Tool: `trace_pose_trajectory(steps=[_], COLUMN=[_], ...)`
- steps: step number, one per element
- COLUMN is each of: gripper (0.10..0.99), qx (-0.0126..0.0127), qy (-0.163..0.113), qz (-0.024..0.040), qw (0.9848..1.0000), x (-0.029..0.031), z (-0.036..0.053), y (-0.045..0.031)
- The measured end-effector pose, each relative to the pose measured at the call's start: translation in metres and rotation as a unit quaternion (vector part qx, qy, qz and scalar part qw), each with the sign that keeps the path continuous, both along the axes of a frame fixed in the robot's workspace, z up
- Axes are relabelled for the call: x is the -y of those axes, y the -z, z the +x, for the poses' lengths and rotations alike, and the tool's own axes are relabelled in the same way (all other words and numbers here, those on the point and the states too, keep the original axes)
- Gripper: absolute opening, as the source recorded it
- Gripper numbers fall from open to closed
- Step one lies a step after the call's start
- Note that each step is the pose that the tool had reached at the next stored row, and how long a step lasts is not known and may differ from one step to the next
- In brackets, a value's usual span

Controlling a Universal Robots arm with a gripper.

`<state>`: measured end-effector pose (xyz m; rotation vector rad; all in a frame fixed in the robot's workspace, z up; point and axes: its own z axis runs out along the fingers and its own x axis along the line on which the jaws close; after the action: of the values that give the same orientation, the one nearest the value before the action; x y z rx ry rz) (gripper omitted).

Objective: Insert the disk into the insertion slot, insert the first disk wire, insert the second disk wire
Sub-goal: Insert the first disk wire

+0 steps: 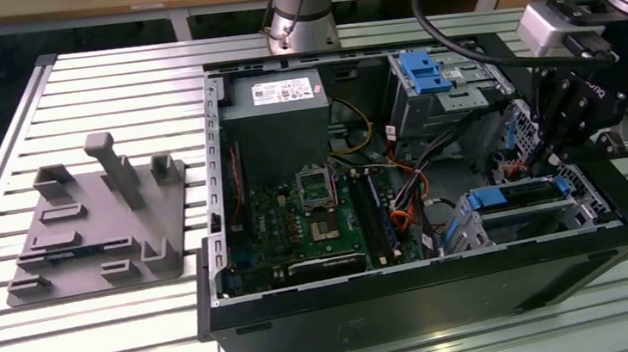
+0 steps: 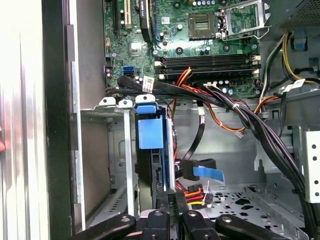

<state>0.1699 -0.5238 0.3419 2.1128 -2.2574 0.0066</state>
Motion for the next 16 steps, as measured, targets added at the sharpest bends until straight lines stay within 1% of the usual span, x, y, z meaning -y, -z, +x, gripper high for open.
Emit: trace_pose_trajectory(steps=[2,8,16], gripper=[0.165,0.165,0.165], qx=[0.0000,0.0000,0.0000], qy=[0.001,0.001,0.001], qz=[0.0000,0.0001,0.0001], qw=[1.0000,1.0000,1.0000], x=[0.0015,0.0021,0.0048], z=[-0.0001,-0.0001,-0.0001], y=[0.0000,0.0006,0.0010])
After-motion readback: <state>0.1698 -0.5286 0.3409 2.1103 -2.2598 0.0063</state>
